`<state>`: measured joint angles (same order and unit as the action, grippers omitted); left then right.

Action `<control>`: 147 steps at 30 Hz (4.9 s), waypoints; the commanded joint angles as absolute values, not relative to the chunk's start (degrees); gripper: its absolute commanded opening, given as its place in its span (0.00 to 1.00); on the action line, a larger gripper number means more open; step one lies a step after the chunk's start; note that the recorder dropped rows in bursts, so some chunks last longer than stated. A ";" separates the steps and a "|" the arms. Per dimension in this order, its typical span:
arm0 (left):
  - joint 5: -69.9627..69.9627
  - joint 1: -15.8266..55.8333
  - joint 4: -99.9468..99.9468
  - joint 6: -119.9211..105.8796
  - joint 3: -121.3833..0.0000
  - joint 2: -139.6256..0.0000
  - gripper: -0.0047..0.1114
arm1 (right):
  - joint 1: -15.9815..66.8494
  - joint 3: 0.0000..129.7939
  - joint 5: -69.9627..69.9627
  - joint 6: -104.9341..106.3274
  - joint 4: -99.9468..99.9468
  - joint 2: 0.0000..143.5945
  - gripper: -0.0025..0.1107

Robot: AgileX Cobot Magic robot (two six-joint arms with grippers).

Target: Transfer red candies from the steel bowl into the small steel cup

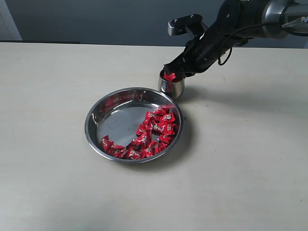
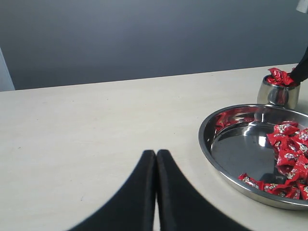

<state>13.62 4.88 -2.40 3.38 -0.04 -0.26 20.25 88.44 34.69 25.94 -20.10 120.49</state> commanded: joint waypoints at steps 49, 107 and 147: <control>13.29 5.29 -2.46 3.50 0.00 0.00 0.04 | 20.01 88.25 30.73 27.45 -23.77 121.56 0.30; 13.29 5.29 -2.46 3.50 0.00 0.00 0.04 | 20.01 88.35 26.15 31.46 -29.50 120.17 0.30; 13.29 5.29 -2.46 3.50 0.00 0.00 0.04 | 19.94 91.67 25.27 38.73 -31.02 111.72 0.02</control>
<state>13.62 4.88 -2.40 3.38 -0.04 -0.26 20.25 90.52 26.13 38.66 -34.31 117.17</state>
